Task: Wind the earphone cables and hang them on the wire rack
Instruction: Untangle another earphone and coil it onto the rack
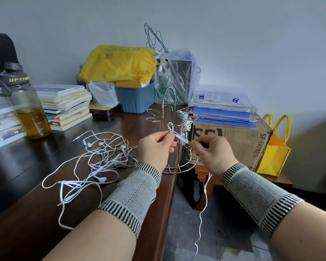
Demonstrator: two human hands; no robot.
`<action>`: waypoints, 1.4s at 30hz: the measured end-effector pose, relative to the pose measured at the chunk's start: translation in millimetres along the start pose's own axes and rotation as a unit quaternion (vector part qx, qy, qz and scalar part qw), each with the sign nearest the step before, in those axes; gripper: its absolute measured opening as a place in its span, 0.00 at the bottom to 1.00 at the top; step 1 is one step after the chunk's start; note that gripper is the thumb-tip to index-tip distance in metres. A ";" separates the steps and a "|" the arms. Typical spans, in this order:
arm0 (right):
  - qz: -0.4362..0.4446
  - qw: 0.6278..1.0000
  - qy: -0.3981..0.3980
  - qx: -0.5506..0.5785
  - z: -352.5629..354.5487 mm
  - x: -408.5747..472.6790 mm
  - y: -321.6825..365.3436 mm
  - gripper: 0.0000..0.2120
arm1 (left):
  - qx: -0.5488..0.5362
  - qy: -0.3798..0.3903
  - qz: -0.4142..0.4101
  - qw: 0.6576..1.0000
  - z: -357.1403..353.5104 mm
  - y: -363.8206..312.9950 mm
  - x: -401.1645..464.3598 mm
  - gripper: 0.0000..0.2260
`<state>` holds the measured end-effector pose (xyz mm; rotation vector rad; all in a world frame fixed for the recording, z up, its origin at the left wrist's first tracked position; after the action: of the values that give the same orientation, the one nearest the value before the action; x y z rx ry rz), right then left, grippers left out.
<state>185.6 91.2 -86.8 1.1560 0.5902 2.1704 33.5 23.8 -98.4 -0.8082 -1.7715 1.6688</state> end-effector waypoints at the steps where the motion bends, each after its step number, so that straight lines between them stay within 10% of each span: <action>1: 0.008 1.000 -0.002 -0.014 1.2 0.8 1.4 0.08 | 0.003 -0.002 -0.002 1.000 0.0 -0.1 0.4 0.03; 20: 0.167 0.928 0.187 -0.277 3.3 34.5 51.1 0.10 | 0.047 -0.005 -0.011 0.999 -0.9 4.8 6.0 0.07; 42: 0.119 0.970 0.104 -0.185 6.2 25.8 47.0 0.09 | 0.158 -0.050 -0.158 0.973 -2.0 -15.9 -4.3 0.15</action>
<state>165.5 75.8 -39.1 0.8388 0.1199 2.4902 37.1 21.2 -82.4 -0.2876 -1.5456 1.7327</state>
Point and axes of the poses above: each hand's wrist, its own x-axis towards the middle knuckle, its own z-axis out of the back of the hand, y = z × x, the point moved 5 cm from there along x, towards the middle knuckle, and after that the axes turned 12 degrees about z, right-handed, at the moved point
